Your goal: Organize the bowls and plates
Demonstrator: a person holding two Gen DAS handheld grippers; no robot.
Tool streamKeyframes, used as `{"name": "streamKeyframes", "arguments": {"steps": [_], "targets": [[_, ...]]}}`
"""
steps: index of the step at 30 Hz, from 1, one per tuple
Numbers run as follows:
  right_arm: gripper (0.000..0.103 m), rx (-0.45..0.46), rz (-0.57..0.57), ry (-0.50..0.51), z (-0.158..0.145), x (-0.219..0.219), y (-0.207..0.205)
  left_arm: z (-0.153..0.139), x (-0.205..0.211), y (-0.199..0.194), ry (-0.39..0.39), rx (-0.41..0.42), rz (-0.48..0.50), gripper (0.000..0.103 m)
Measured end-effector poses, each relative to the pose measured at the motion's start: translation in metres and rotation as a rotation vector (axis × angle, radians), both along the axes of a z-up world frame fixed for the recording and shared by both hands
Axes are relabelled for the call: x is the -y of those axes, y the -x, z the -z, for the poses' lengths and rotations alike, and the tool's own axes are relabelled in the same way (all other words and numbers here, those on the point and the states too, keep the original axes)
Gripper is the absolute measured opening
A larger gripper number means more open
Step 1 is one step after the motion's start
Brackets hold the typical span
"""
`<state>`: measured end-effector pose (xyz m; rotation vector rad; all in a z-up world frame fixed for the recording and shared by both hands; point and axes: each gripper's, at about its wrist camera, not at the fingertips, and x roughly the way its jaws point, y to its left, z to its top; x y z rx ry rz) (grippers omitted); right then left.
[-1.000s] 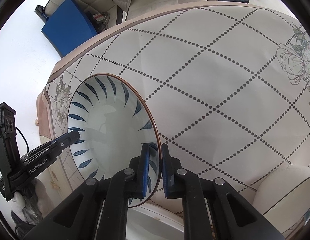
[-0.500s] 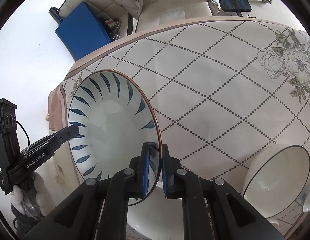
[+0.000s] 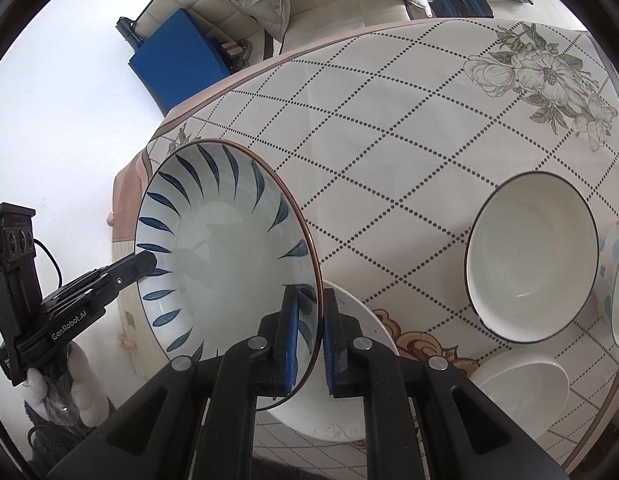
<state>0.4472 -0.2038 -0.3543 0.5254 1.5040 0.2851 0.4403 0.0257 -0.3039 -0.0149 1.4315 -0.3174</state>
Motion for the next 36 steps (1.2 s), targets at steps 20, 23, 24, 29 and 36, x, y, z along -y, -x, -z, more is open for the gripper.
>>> {"name": "streamKeyframes", "arguments": {"steps": [20, 23, 24, 29, 36], "targets": [[0.012, -0.119, -0.024, 0.021, 0.066, -0.002, 0.102, 0.075, 0.0, 0.081, -0.02, -0.148, 0.018, 0.013], [0.012, -0.134, -0.035, 0.034, 0.074, 0.001, 0.108, 0.085, 0.002, 0.084, -0.028, -0.17, 0.022, 0.013], [0.012, -0.139, -0.036, 0.041, 0.076, 0.001, 0.109, 0.087, 0.003, 0.084, -0.033, -0.175, 0.022, 0.013], [0.012, -0.155, -0.044, 0.056, 0.083, 0.003, 0.111, 0.095, 0.01, 0.084, -0.07, -0.176, 0.048, 0.013], [0.012, -0.157, -0.065, 0.08, 0.084, -0.002, 0.103, 0.102, 0.017, 0.083, -0.103, -0.177, 0.051, 0.013]]}}
